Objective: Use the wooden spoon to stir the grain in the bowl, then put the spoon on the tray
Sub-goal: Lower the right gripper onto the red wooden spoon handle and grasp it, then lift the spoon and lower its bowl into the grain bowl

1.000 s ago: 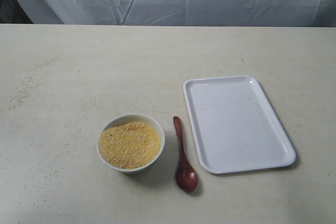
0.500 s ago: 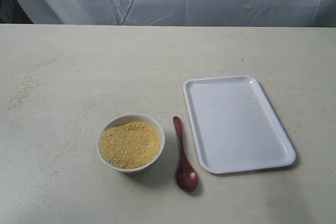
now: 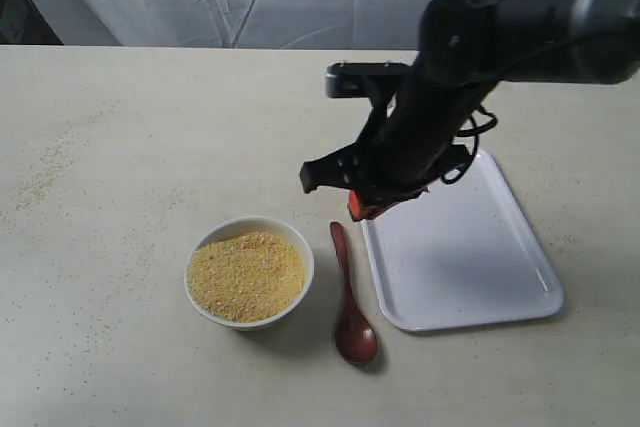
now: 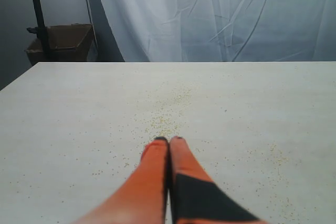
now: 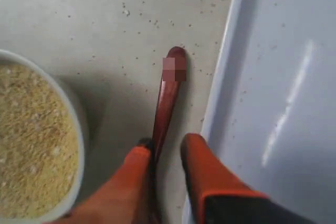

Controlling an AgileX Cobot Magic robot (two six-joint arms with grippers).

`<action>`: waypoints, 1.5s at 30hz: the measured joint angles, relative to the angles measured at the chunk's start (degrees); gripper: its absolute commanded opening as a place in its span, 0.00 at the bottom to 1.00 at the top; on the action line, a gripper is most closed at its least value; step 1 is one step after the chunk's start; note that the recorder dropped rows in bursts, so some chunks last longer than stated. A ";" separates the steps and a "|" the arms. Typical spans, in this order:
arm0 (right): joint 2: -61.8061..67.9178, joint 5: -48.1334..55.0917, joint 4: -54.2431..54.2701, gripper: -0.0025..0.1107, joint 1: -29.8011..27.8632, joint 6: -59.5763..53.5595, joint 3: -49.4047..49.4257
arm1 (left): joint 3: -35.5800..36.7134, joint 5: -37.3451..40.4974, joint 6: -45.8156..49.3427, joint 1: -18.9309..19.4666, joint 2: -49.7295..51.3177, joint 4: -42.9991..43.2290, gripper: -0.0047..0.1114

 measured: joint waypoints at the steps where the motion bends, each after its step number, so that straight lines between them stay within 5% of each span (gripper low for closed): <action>1: 2.47 1.28 -1.67 0.42 0.96 1.44 -2.22 | 0.00 0.00 0.00 0.00 0.00 0.00 0.04; 18: 13.92 0.95 -5.37 0.37 3.04 6.62 -7.75 | 0.00 0.00 0.00 0.00 0.00 0.00 0.04; 27: 14.88 0.76 -5.46 0.02 3.04 7.28 -7.75 | 0.00 0.00 0.00 0.00 0.00 0.00 0.04; 35: 12.11 0.73 -6.47 0.01 3.04 10.37 -8.14 | 0.00 0.00 0.00 0.00 0.00 0.00 0.04; 45: 2.10 -10.03 -13.93 0.01 3.17 35.09 -12.60 | 0.00 0.00 0.00 0.00 0.00 0.00 0.04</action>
